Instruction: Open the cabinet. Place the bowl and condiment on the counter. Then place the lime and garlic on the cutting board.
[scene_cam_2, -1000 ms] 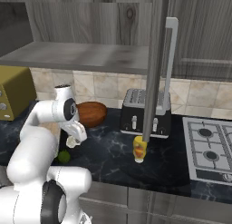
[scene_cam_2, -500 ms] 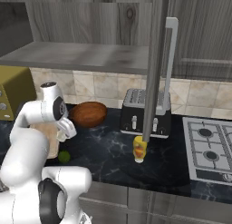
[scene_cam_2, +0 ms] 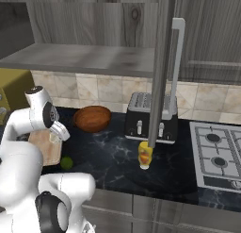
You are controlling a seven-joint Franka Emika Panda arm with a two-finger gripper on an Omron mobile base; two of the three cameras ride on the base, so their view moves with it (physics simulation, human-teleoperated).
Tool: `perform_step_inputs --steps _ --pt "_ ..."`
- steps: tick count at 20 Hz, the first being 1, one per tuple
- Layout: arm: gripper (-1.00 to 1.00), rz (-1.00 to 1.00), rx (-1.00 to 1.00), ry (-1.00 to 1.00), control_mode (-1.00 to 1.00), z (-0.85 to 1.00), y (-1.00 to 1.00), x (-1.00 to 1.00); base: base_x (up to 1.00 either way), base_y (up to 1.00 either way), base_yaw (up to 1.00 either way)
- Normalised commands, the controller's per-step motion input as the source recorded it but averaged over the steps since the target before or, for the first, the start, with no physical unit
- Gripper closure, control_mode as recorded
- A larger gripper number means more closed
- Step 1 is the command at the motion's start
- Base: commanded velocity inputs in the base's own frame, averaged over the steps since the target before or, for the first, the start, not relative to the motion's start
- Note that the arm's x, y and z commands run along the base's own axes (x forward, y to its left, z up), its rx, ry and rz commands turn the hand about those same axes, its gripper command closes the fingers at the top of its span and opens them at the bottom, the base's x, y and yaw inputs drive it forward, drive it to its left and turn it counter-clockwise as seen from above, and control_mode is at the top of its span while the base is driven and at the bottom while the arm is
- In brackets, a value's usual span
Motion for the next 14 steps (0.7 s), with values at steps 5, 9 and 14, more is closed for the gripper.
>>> perform_step_inputs --steps 5,9,14 --pt "1.00 0.07 0.00 -0.07 -1.00 0.27 0.36 0.00 0.00 0.00 0.00" --pt "1.00 0.08 0.00 -0.07 -1.00 0.13 0.41 0.00 0.00 0.00 0.00" --pt "1.00 0.09 0.00 -0.05 -1.00 0.00 0.37 0.02 0.00 0.00 0.00"
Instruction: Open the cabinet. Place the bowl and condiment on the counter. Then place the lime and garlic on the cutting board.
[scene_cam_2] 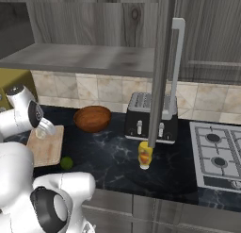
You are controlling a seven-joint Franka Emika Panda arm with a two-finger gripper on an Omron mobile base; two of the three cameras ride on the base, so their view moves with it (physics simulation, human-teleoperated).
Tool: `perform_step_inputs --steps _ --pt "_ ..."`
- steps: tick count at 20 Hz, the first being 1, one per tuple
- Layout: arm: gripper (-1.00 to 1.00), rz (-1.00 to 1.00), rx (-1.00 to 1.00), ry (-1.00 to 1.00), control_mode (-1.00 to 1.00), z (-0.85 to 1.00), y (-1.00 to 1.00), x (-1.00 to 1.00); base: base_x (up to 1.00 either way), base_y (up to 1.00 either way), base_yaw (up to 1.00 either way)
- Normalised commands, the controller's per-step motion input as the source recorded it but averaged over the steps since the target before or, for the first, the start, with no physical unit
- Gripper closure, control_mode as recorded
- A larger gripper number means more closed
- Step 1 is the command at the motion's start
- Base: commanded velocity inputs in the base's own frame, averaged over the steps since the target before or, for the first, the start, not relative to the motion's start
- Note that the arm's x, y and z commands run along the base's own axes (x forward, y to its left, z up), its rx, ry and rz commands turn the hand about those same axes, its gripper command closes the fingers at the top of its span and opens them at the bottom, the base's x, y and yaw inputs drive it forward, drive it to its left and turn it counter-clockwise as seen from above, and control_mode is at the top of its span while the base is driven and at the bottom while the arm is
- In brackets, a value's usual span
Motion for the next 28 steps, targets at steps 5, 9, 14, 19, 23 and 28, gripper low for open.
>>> perform_step_inputs --steps 5,9,14,19,23,28 --pt "1.00 0.09 0.00 -0.04 -1.00 0.00 0.35 0.10 0.00 0.00 0.00" --pt "1.00 0.09 0.00 -0.01 -1.00 0.00 0.22 0.11 0.00 0.00 0.00" --pt "1.00 0.09 0.00 0.00 -1.00 -0.04 0.01 0.15 0.00 0.00 0.00" --pt "1.00 0.07 0.00 0.00 -1.00 -0.14 0.16 0.19 0.00 0.00 0.00" --pt "1.00 0.07 0.00 0.00 -1.00 -0.25 0.37 0.18 0.00 0.00 0.00" --pt "1.00 0.08 0.00 0.00 -1.00 -0.18 0.21 0.13 0.00 0.00 0.00"
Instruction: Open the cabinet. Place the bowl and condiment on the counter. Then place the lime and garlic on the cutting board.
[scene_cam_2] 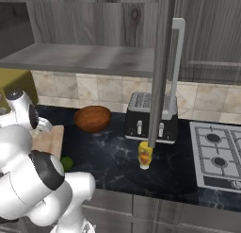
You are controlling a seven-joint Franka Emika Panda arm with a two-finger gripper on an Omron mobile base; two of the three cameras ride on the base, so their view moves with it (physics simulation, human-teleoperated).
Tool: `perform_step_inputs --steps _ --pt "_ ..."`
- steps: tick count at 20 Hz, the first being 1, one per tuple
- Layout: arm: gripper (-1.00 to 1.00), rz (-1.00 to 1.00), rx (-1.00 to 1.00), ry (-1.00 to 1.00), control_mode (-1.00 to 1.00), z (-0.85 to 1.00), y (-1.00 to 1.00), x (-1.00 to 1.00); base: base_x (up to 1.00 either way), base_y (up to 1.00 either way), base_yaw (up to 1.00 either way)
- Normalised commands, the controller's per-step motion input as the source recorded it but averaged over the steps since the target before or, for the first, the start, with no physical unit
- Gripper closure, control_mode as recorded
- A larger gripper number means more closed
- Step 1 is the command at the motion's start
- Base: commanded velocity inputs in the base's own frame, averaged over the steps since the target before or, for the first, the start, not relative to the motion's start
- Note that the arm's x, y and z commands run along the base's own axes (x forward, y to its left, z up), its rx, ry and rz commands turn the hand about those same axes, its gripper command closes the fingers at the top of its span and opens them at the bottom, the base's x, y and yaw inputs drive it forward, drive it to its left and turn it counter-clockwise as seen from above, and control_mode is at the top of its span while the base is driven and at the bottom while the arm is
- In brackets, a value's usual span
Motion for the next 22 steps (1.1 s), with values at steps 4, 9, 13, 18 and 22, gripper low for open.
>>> perform_step_inputs --steps 4,9,13,18,22 --pt "1.00 0.08 0.00 0.00 -1.00 -0.19 0.07 0.13 0.00 0.00 0.00" --pt "1.00 0.07 0.00 0.00 -1.00 -0.23 0.06 0.08 0.00 0.00 0.00" --pt "1.00 0.07 0.00 0.00 -1.00 -0.22 0.05 0.12 0.00 0.00 0.00" --pt "1.00 0.07 0.00 0.00 -1.00 -0.26 0.03 0.16 0.00 0.00 0.00" --pt "1.00 0.07 0.00 0.00 -1.00 -0.22 0.00 0.15 0.00 0.00 0.00"
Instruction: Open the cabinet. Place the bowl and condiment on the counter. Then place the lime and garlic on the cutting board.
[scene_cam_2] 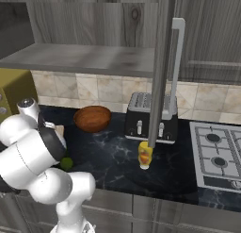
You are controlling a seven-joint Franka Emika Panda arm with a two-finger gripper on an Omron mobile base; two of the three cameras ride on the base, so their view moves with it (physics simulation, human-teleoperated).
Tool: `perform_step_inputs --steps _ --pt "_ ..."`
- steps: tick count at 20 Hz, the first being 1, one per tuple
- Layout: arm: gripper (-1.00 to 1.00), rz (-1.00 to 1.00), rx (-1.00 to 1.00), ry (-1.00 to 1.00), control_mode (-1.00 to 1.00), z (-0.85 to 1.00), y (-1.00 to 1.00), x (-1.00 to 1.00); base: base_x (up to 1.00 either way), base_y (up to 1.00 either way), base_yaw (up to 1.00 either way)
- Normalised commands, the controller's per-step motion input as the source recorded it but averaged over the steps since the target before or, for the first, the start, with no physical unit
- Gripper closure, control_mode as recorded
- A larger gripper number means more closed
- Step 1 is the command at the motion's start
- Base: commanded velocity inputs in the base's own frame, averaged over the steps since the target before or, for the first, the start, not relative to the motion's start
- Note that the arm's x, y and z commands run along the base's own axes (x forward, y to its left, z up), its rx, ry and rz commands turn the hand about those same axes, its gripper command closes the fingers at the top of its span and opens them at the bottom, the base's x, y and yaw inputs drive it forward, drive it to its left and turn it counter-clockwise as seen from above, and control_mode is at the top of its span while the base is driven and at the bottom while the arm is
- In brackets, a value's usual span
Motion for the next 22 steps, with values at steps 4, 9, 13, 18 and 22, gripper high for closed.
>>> perform_step_inputs --steps 4,9,13,18,22 --pt "1.00 0.06 0.00 0.00 -1.00 -0.19 0.00 0.11 0.00 0.00 0.00" --pt "1.00 0.05 0.00 0.00 -1.00 -0.17 0.01 0.06 0.00 0.00 0.00" --pt "1.00 0.04 0.00 0.00 -1.00 -0.13 0.02 0.01 0.00 0.00 0.00" --pt "1.00 0.03 -0.01 0.00 -1.00 -0.11 0.03 0.00 0.00 0.00 0.00" --pt "1.00 0.03 0.00 0.00 -1.00 -0.10 0.01 0.00 0.00 0.00 0.00"
